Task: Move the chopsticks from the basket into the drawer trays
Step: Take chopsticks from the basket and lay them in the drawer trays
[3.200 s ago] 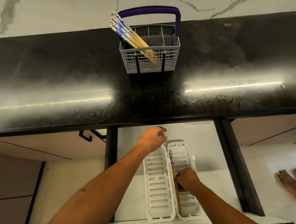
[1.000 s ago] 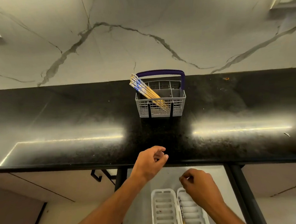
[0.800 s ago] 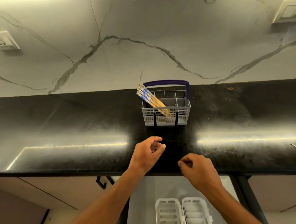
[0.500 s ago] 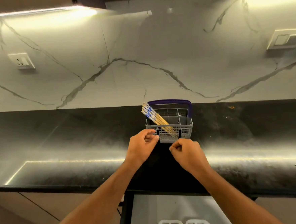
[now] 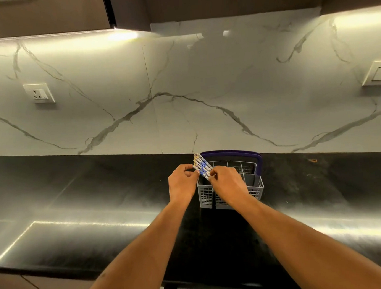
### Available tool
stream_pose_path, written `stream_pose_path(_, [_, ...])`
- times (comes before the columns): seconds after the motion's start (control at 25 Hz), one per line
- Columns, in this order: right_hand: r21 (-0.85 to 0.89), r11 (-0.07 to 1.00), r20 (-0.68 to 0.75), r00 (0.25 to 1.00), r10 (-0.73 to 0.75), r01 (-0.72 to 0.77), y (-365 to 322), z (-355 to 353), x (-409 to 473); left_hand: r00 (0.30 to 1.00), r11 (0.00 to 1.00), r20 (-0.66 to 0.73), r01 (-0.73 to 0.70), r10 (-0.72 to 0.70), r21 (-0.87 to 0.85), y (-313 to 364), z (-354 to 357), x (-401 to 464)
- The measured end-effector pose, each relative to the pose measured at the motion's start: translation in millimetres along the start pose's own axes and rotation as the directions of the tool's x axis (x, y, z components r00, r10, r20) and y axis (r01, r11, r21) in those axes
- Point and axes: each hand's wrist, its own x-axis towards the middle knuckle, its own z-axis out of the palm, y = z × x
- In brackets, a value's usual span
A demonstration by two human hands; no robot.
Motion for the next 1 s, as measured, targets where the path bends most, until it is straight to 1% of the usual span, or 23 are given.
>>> stream_pose_path(0.24, [-0.015, 1.000, -0.006, 1.000, -0.026, 0.026, -8, 22, 30, 0.998, 0.995, -0.023, 0.056, -0.058, -0.085, -7, 16, 18])
stream_pose_path(0.48, [0.040, 0.996, -0.071, 0.995, -0.074, 0.077, 0, 28, 33, 0.992, 0.971, -0.025, 0.115, -0.122, -0.208, -13, 20, 26])
stream_pose_path(0.6, [0.082, 0.992, -0.066, 0.993, -0.094, 0.100, 2, 25, 33, 0.991, 0.951, -0.025, 0.118, -0.131, -0.287, -14, 22, 24])
stream_pose_path(0.8, [0.166, 0.969, -0.071, 0.982, -0.173, 0.183, -3, 8, 32, 0.995, 0.916, 0.031, 0.098, -0.093, -0.389, -7, 18, 24])
stream_pose_path(0.92, [0.211, 0.951, -0.107, 0.972, -0.208, 0.227, -8, -6, 28, 0.997, 0.910, 0.072, 0.048, -0.019, -0.412, 3, 10, 24])
stream_pose_path(1.0, [0.263, 0.931, -0.157, 0.963, -0.219, 0.255, -12, -16, 26, 0.995, 0.906, 0.093, 0.012, 0.030, -0.424, 10, 5, 24])
